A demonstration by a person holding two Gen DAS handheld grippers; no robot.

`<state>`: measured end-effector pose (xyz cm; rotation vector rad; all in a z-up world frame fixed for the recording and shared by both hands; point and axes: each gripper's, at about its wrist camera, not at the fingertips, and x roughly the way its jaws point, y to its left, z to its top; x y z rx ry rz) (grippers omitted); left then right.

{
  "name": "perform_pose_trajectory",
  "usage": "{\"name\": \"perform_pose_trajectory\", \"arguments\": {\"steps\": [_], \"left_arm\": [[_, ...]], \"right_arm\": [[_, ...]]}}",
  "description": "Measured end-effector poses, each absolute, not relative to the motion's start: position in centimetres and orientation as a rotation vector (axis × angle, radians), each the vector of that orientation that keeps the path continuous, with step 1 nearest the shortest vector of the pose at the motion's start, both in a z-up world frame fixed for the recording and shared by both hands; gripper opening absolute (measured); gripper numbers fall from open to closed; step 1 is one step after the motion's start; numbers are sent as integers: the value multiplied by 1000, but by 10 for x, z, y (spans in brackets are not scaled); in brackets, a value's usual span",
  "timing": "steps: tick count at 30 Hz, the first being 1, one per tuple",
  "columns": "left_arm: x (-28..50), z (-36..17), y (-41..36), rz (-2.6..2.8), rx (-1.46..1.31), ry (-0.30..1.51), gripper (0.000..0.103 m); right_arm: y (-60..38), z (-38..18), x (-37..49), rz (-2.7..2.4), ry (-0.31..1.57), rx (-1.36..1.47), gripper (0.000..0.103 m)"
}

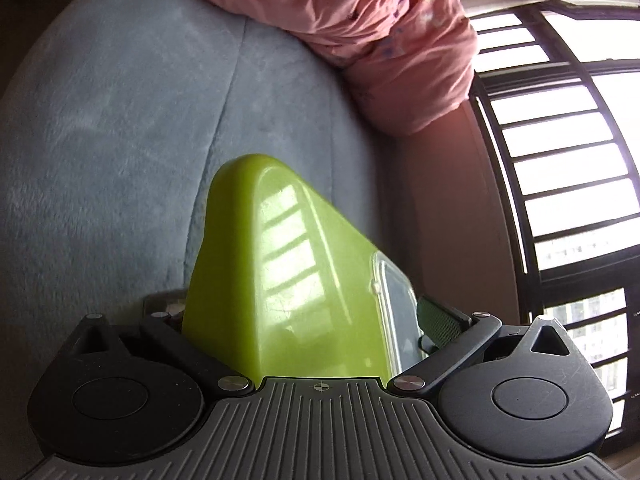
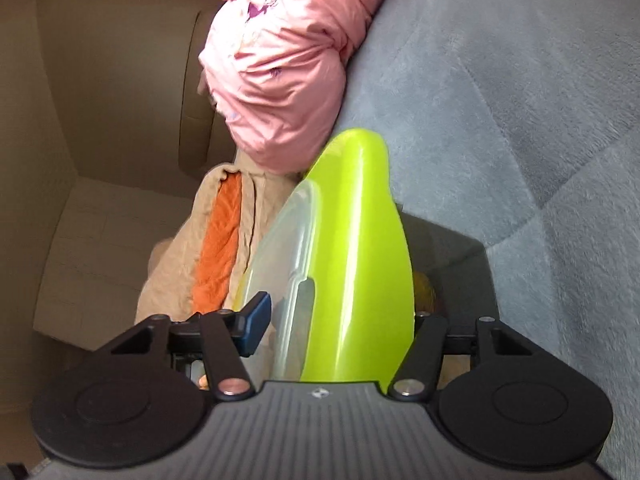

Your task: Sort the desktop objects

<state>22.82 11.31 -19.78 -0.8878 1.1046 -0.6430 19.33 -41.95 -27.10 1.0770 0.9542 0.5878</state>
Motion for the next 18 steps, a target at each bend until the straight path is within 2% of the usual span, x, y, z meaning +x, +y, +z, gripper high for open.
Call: {"name": "perform_pose_trajectory", "arguments": {"steps": [3,7,11,13,15,18], "left_arm": [[236,-194,99,-633,-821,1157,103],[202,-201,101,-650,-787,1209,103],[168,-224,112,-678,-895,1254,103],[161,-238,114,-706,-961,1275,103],[161,-254,114,-776,-1047,1291,103],[167,-271,119,-865,-1110,1297,103]], "right_arm": [[-424,-277,199,574,951,1123,60],[-422,-272,198,581,953,1089,60],[-414,-260,196,604,989,977,63],[-409,-258,199,604,1047,925,70],[-409,-265,203,627,1114,923,72],[-422,-275,200,694,1120,1009,74]]}}
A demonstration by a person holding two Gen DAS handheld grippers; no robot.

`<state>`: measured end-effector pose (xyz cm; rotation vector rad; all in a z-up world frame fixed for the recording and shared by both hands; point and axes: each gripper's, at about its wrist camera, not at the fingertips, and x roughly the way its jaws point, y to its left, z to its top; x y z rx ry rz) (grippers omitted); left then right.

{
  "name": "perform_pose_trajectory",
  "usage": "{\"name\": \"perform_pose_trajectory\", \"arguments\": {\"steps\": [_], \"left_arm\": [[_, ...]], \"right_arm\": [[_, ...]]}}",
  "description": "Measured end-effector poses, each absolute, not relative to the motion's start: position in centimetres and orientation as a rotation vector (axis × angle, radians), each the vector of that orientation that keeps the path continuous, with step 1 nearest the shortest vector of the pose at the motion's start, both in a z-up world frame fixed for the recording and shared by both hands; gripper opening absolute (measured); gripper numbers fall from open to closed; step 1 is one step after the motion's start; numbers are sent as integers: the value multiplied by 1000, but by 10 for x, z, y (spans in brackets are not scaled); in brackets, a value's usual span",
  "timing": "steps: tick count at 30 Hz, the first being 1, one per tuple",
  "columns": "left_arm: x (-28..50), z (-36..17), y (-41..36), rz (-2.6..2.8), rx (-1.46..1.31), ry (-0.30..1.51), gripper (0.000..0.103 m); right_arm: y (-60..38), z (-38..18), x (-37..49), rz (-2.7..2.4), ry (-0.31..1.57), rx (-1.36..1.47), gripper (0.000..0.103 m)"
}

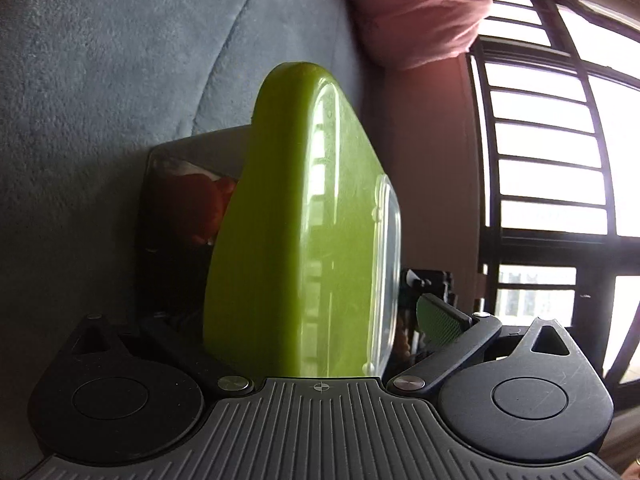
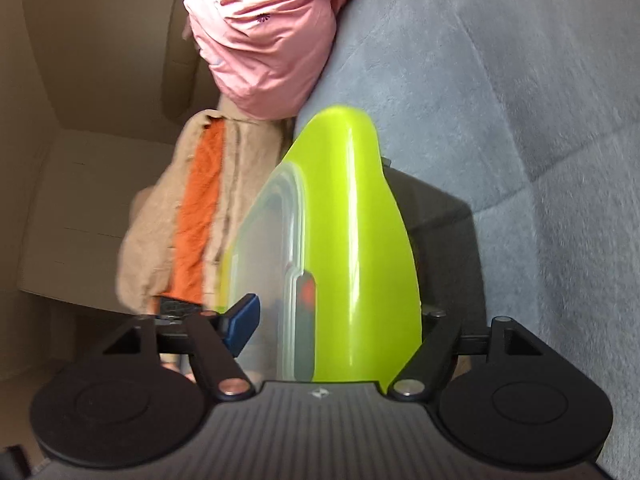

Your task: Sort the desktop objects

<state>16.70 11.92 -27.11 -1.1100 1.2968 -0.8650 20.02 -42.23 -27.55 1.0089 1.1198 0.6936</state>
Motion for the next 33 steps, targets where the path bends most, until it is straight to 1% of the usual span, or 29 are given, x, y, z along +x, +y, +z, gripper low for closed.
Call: {"name": "perform_pose_trajectory", "arguments": {"steps": [2,5,6,8,9,10,11,16,19,23,27,32,33], "left_arm": [[171,-281,121,-916,-1141,1308,103],[176,-285,117,-963,-1126,1320,103],[178,-284,115,-979,-1119,1317,103],[179,-285,117,-1009,-1136,1304,103],[180,-286,120,-1024,-1154,1295,103],[180,-286,122,-1038,-1167,1287,103],[180,-288,122,-1047,-1162,1281,103],[184,-298,123,-994,-1185,1272,103],[195,-300,122,-959,-1178,1263,103],[212,-282,120,-966,-1150,1222,103],[230,-267,106,-928,-1043,1262,103],[225,-274,100,-884,-1029,1325,103],[219,-275,102,-890,-1035,1329,103]], "right_arm": [[-430,-284,195,747,1101,1083,74],[-428,-297,194,785,1103,1102,74],[-424,-302,196,800,1110,1106,71],[-421,-305,201,842,1066,1137,71],[-420,-306,203,861,1047,1150,73],[-418,-307,206,860,1053,1141,67],[-416,-309,209,860,1059,1134,66],[-418,-311,207,871,1037,1157,66],[-414,-304,206,872,1012,1108,67],[-415,-300,208,850,993,1100,67],[-419,-295,209,832,965,1098,67],[-426,-294,204,789,952,1115,67],[-426,-294,202,779,970,1119,69]]}}
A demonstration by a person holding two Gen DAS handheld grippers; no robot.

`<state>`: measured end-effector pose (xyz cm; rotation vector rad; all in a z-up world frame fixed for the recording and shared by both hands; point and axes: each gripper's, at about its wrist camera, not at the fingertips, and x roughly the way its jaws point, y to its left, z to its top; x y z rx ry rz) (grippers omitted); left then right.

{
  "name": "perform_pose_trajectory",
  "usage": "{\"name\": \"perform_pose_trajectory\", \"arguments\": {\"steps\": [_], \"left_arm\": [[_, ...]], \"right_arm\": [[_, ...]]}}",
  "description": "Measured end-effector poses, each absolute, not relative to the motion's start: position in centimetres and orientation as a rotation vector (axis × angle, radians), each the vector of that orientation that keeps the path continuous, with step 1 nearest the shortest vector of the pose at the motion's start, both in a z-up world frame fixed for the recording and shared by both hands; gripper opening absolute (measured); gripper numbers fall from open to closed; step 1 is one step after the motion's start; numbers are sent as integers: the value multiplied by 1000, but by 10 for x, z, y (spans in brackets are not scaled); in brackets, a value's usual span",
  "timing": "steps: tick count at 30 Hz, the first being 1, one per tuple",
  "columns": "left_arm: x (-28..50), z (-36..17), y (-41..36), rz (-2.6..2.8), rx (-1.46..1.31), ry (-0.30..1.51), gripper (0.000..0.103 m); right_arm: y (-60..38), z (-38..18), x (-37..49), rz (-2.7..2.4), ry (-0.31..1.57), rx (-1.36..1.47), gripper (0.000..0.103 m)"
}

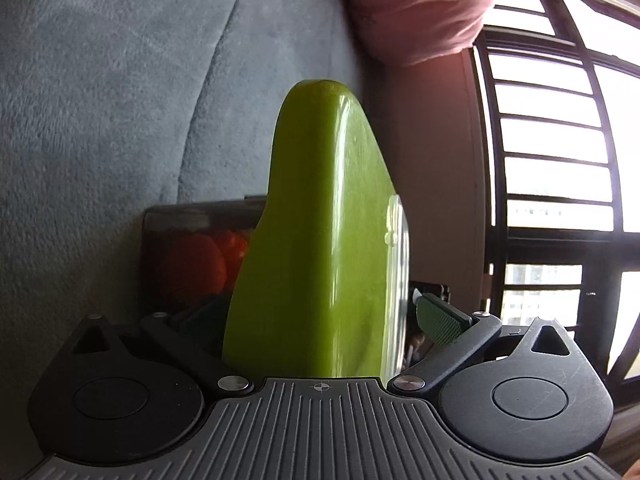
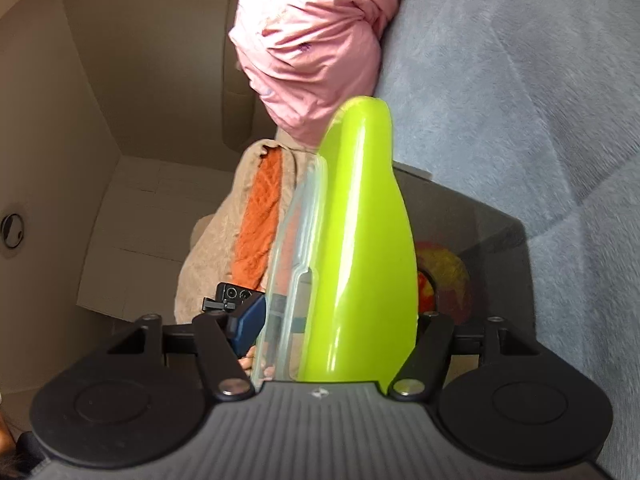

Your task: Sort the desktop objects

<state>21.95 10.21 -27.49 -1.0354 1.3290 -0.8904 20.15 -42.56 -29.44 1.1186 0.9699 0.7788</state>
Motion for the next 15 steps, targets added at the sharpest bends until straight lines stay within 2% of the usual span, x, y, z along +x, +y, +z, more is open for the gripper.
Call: {"name": "perform_pose_trajectory", "arguments": {"steps": [4,8,11,14,15], "left_arm": [[183,-271,112,-869,-945,1386,103],[142,-258,131,-752,-890,1390,103],[121,-251,142,-642,-922,1361,103],[114,-248,141,-553,-958,1343,103],[114,-245,138,-547,-968,1328,103]], "right_arm": [[-426,-292,188,736,1034,1103,82],[-437,-283,167,691,1042,1091,82],[-448,-274,152,605,1040,1078,87],[-456,-270,137,494,1072,1016,87],[-457,-268,133,480,1067,1015,84]]}}
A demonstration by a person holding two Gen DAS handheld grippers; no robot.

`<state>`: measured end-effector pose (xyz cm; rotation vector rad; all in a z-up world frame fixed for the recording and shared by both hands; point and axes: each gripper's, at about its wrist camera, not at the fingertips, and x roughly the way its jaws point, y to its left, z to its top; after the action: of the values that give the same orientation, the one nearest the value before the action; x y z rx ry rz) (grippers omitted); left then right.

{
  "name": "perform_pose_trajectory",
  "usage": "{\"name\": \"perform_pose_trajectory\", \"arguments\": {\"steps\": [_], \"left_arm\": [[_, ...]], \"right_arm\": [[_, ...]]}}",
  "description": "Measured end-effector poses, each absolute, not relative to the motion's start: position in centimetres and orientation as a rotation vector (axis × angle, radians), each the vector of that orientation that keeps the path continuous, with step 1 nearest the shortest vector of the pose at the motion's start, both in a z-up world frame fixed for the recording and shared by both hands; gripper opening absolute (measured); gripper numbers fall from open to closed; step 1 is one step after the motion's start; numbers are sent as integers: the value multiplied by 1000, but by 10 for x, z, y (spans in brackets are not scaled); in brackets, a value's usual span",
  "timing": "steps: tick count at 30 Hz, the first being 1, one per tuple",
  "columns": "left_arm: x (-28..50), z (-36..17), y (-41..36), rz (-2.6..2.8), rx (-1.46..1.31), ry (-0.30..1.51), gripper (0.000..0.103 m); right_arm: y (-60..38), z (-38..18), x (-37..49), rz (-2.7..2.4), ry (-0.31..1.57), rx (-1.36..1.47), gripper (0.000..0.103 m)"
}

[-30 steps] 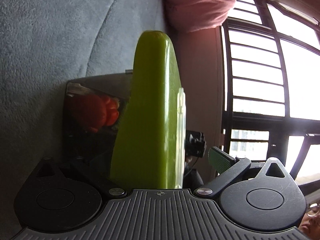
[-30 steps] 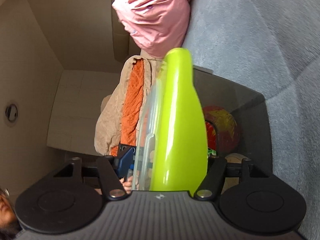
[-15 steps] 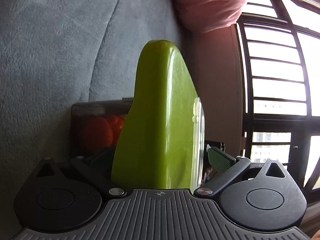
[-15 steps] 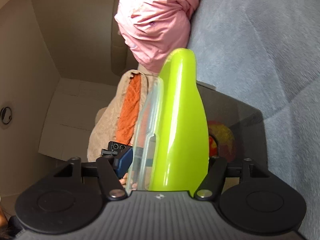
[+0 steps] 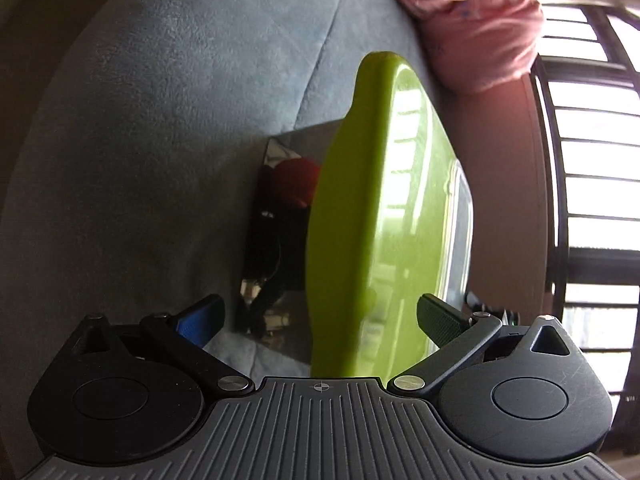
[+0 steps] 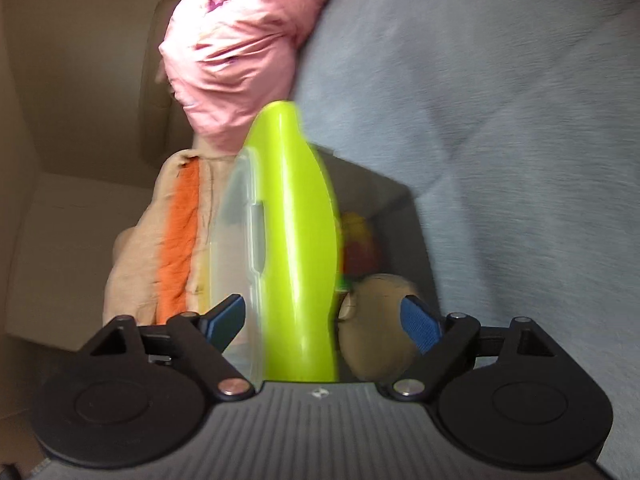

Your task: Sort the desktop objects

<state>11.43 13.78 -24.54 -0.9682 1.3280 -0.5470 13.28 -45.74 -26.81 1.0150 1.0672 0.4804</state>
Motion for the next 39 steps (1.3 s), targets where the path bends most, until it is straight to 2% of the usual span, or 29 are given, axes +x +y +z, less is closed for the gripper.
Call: {"name": "perform_pose_trajectory", "arguments": {"steps": [1,3,7,13,14,16,17,22,26,30,39], "left_arm": [[115,-242,135,-545,-979,1311,103],[117,-231,126,-578,-1002,1267,103],[129,-210,108,-563,-896,1258,103],[122,-196,123,-420,-848,1270,103],[115,-191,128,-385,-829,1260,103],[103,-179,138,-319,-793,1239,103],[94,-171,142,-301,-782,1224,103],[53,-125,113,-302,-710,1185,103],[17,-99,75,-276,-529,1177,103],[-14,-77,37,-402,-508,1182,103],[-42,-54,24,-394,-387,1120,103]], "right_arm": [[-457,-265,128,473,1058,1015,75],[-450,-254,122,475,1048,972,65],[-424,-235,109,482,1041,829,64],[-417,-234,98,380,1051,868,64],[-419,-233,95,359,1050,887,66],[-425,-231,86,318,1051,929,79],[-427,-228,81,305,1046,935,82],[-410,-202,52,339,1051,821,84],[-347,-183,42,402,1090,539,84],[-263,-191,39,468,1114,377,82],[-128,-221,51,440,1088,138,66]]}}
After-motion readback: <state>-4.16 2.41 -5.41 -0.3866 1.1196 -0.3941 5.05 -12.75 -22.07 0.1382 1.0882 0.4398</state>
